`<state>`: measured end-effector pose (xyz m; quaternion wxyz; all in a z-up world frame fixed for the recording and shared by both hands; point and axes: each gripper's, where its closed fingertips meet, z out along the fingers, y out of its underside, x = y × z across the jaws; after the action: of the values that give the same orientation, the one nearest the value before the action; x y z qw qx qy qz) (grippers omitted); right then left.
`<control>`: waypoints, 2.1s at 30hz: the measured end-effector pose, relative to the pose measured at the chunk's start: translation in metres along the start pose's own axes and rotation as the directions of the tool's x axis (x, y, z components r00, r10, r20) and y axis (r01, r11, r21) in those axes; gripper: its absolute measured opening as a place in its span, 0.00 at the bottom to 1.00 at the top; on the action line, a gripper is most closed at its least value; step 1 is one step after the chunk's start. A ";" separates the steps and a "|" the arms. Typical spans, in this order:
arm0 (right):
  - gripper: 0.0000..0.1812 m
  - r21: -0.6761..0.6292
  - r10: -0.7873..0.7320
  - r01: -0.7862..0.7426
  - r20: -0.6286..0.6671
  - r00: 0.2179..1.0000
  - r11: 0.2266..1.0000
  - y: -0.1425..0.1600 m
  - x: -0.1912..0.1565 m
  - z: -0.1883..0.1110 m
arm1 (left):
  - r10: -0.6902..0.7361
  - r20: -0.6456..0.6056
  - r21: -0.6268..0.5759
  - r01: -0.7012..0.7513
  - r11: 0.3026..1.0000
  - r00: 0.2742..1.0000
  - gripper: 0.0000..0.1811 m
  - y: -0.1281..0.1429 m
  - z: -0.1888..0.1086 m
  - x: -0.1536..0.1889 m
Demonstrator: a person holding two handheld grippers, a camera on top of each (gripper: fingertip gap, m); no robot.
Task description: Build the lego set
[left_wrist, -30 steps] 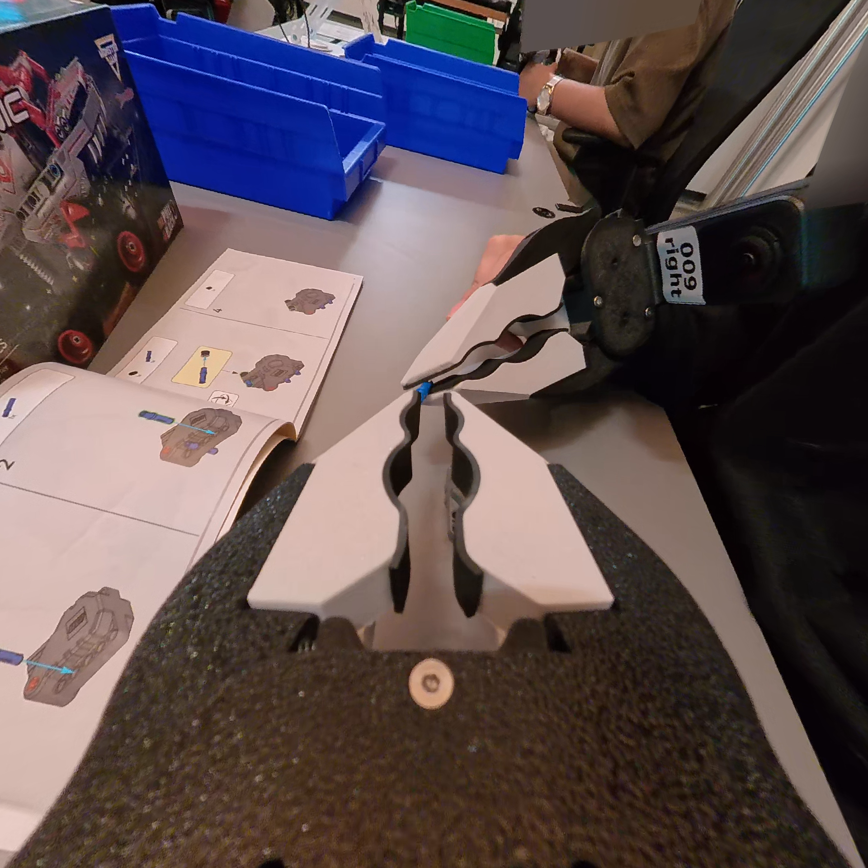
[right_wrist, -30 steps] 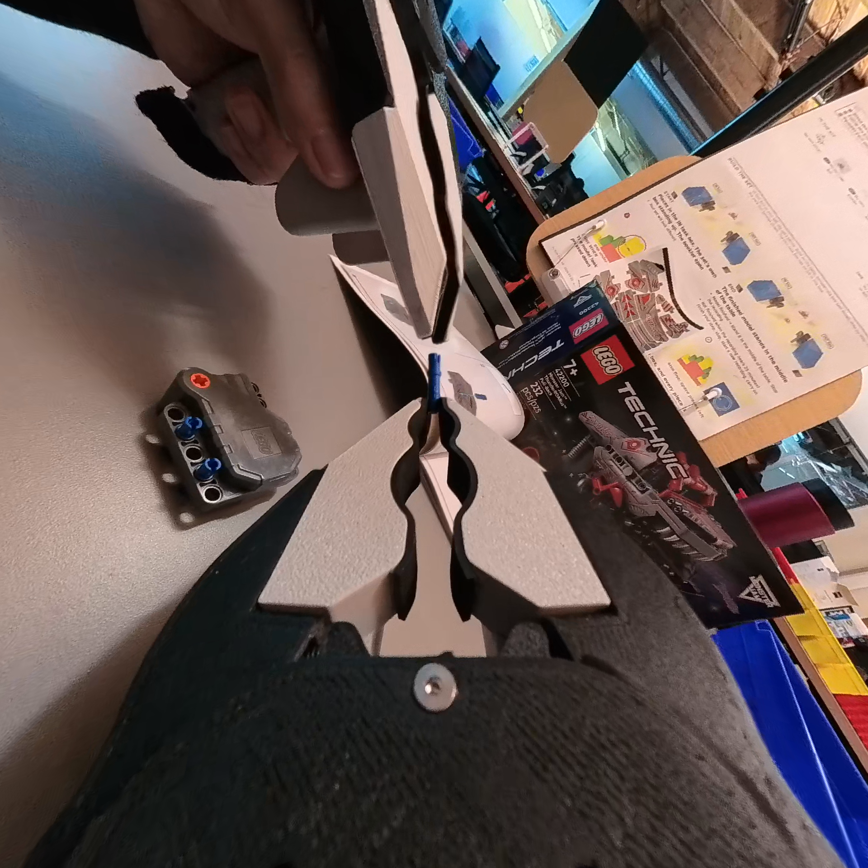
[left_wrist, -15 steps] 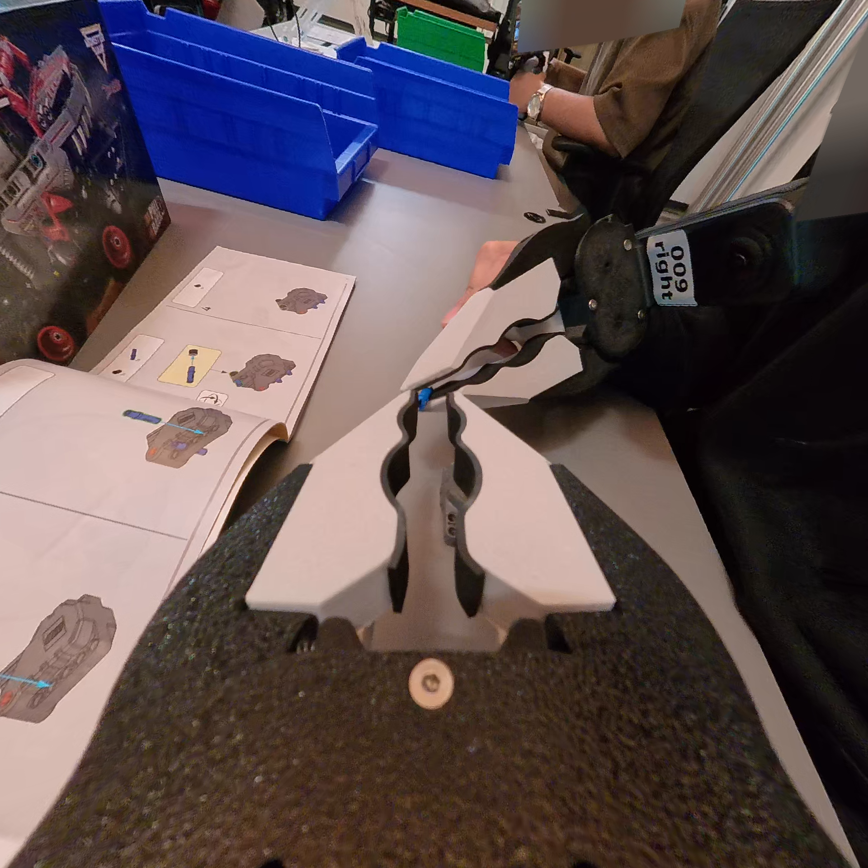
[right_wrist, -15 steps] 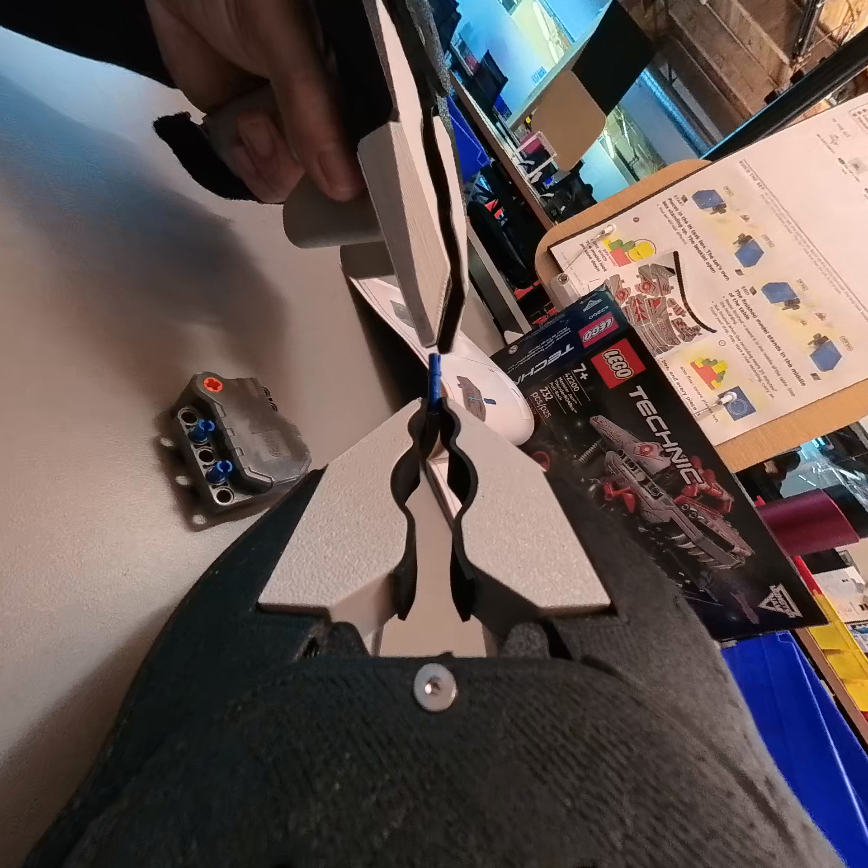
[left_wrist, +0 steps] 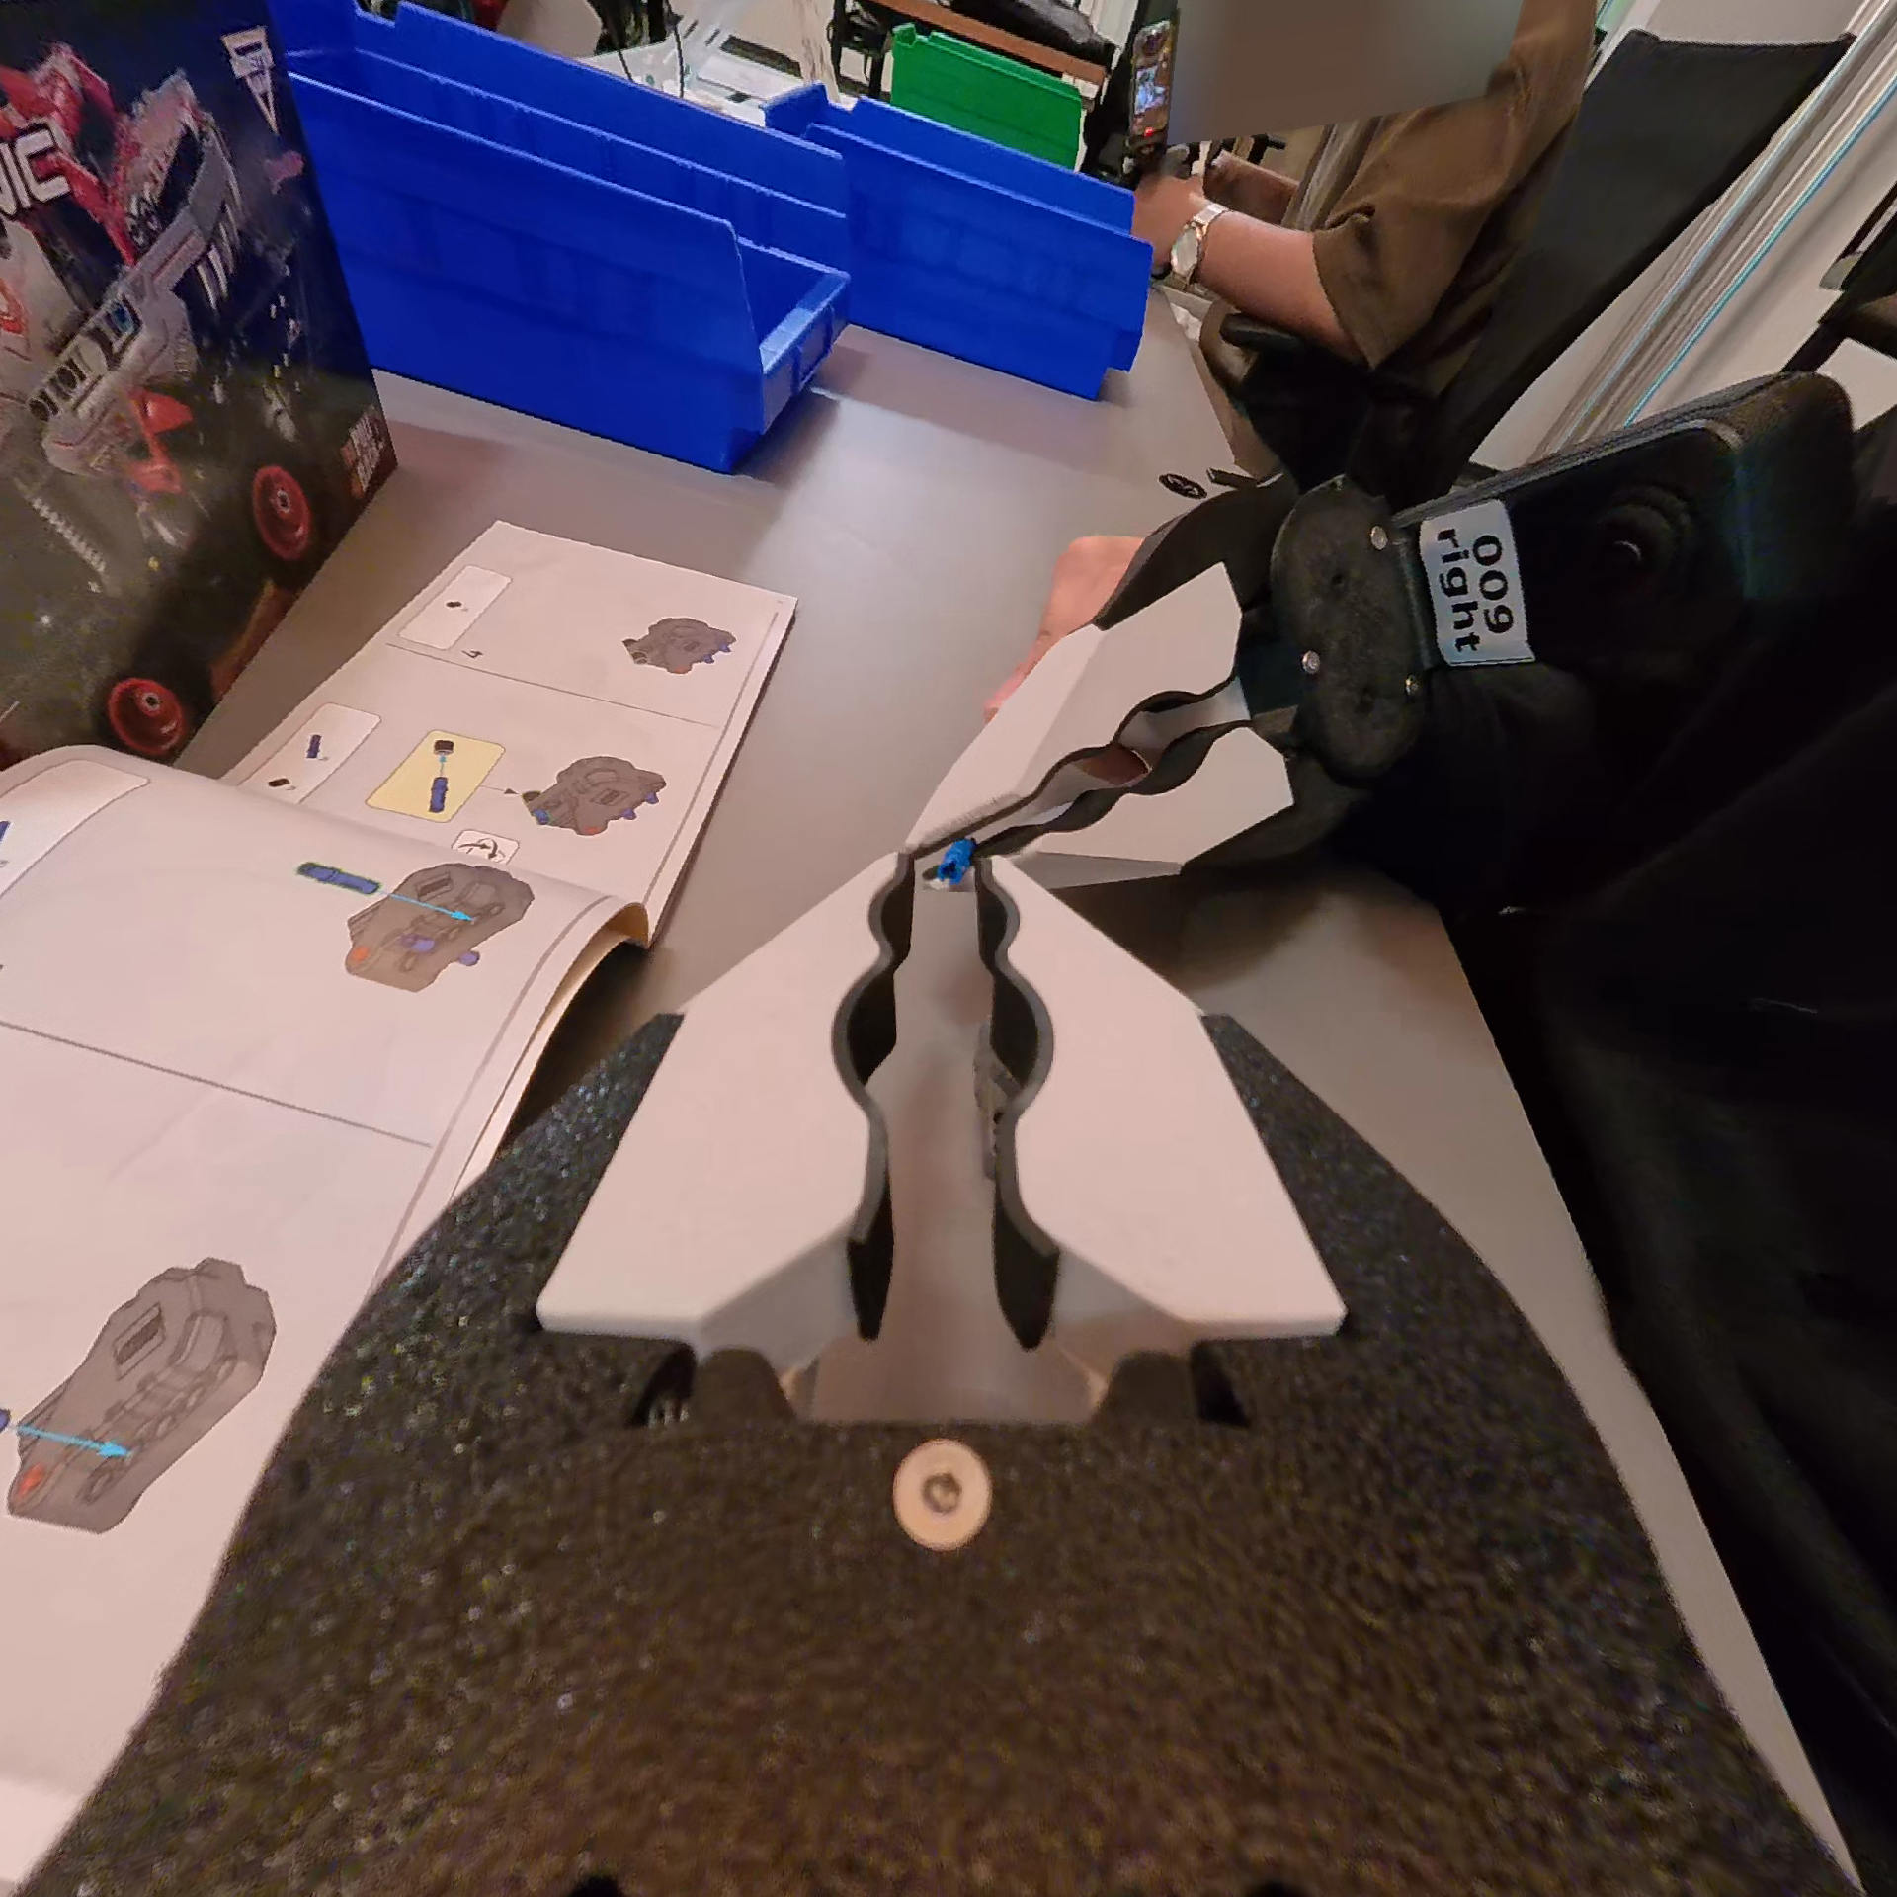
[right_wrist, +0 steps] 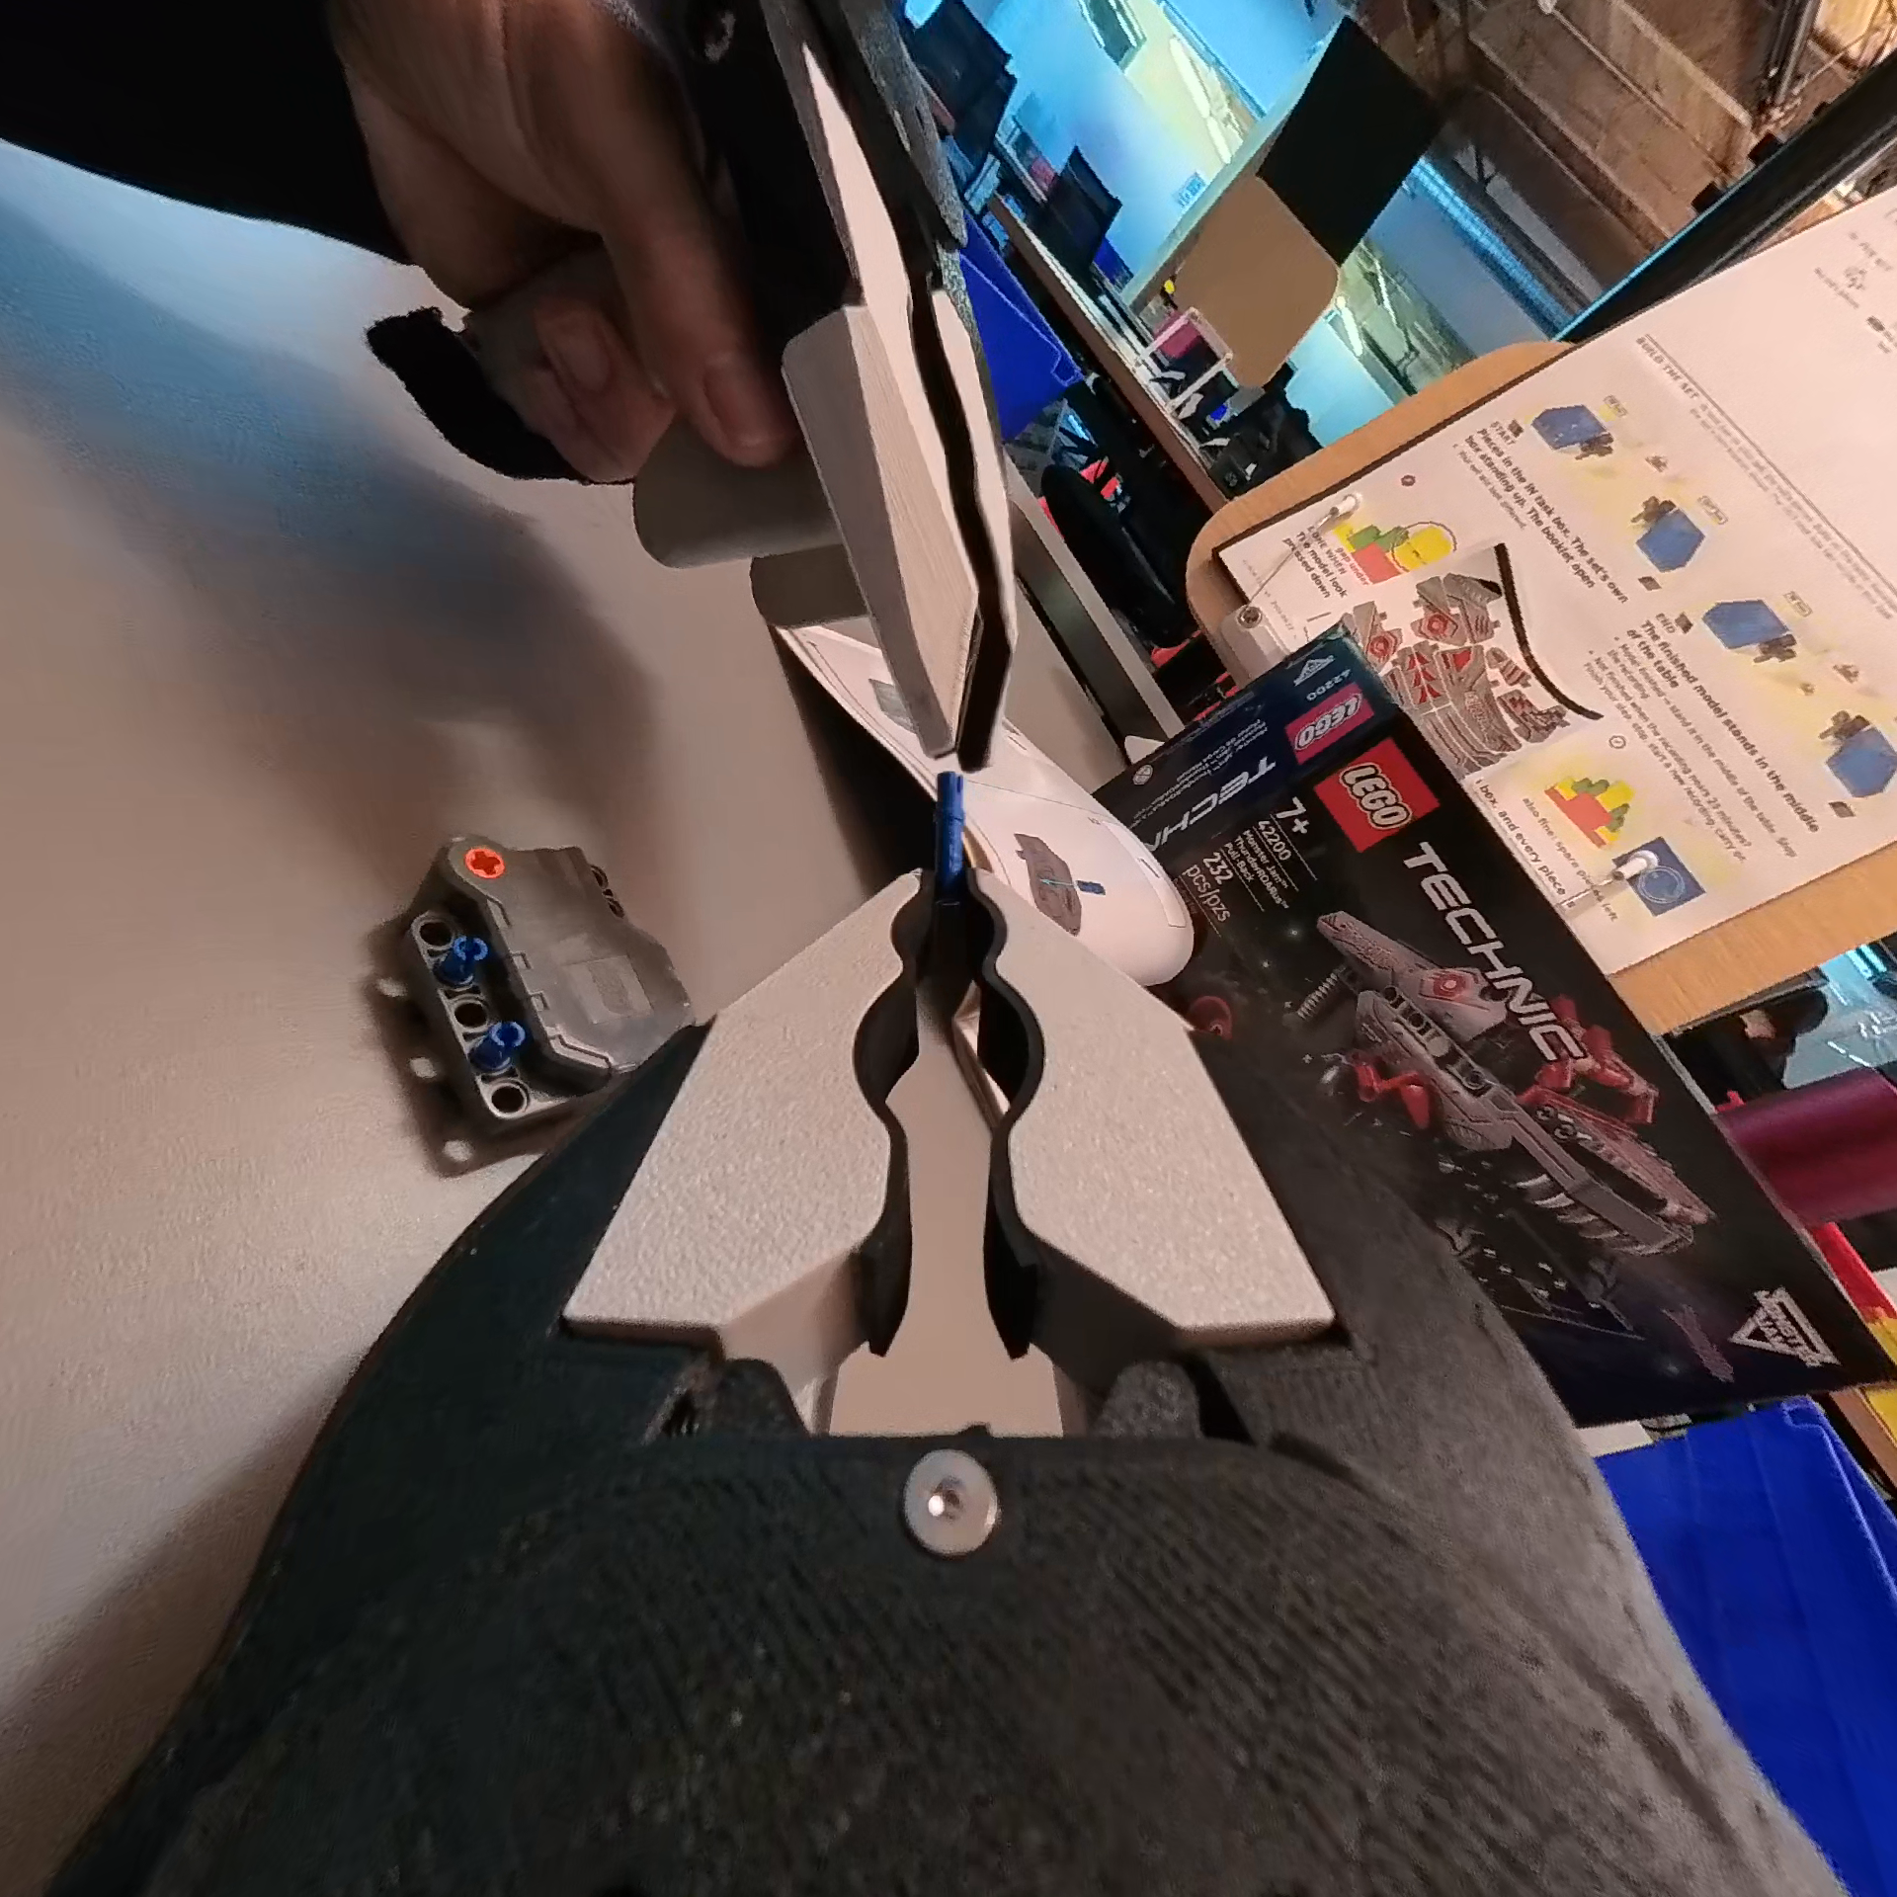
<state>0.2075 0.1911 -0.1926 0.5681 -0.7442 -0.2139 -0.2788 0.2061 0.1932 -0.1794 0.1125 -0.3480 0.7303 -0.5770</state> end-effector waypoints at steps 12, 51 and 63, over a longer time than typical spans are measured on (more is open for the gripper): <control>0.01 0.023 0.017 -0.018 0.043 0.999 1.000 -0.003 -0.006 0.002 | 0.038 -0.024 -0.045 -0.039 0.998 0.999 0.04 0.008 0.003 0.005; 0.01 0.066 0.099 -0.106 0.104 0.990 0.992 -0.001 -0.006 -0.002 | 0.024 -0.064 -0.059 -0.028 0.998 0.998 0.01 0.008 0.005 0.011; 0.40 -0.123 0.266 -0.238 0.532 0.804 0.963 0.010 -0.046 -0.035 | -0.136 -0.104 -0.042 0.132 0.990 0.985 0.01 0.011 -0.019 -0.002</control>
<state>0.1735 0.1549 -0.2234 0.4971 -0.8282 -0.2583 0.0165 0.1927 0.2097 -0.1846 0.0282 -0.3671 0.7201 -0.5882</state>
